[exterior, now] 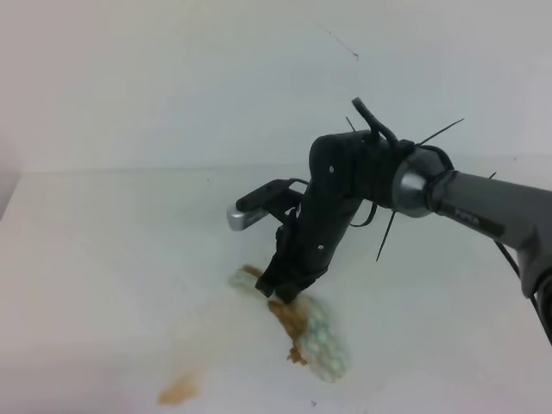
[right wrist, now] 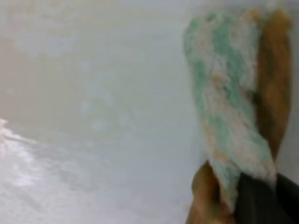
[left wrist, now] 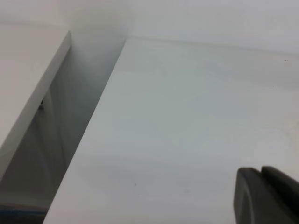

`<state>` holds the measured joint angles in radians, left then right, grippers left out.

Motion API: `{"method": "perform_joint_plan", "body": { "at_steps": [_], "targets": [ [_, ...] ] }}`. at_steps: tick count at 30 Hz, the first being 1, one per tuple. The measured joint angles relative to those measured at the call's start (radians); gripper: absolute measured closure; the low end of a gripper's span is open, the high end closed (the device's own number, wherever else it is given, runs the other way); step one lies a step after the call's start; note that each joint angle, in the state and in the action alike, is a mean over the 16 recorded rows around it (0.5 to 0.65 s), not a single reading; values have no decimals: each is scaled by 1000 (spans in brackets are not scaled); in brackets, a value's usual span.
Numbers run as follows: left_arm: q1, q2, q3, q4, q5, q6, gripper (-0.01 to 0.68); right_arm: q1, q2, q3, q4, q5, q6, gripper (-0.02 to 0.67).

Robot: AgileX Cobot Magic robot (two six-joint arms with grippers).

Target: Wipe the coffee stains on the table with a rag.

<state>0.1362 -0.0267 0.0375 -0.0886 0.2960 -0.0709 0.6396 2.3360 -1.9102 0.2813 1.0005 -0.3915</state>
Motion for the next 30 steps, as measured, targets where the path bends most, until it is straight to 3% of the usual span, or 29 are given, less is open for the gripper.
{"method": "perform_joint_plan", "body": {
  "at_steps": [7, 18, 24, 30],
  "targets": [
    [0, 0, 0, 0, 0, 0, 672, 26, -17, -1, 70, 7, -40, 647],
    [0, 0, 0, 0, 0, 0, 672, 192, -19, -8, 212, -4, -106, 647],
    [0, 0, 0, 1, 0, 0, 672, 239, -5, -11, 172, -50, -86, 647],
    [0, 0, 0, 1, 0, 0, 672, 213, 6, -11, 70, -83, -39, 647]
  ]
}}
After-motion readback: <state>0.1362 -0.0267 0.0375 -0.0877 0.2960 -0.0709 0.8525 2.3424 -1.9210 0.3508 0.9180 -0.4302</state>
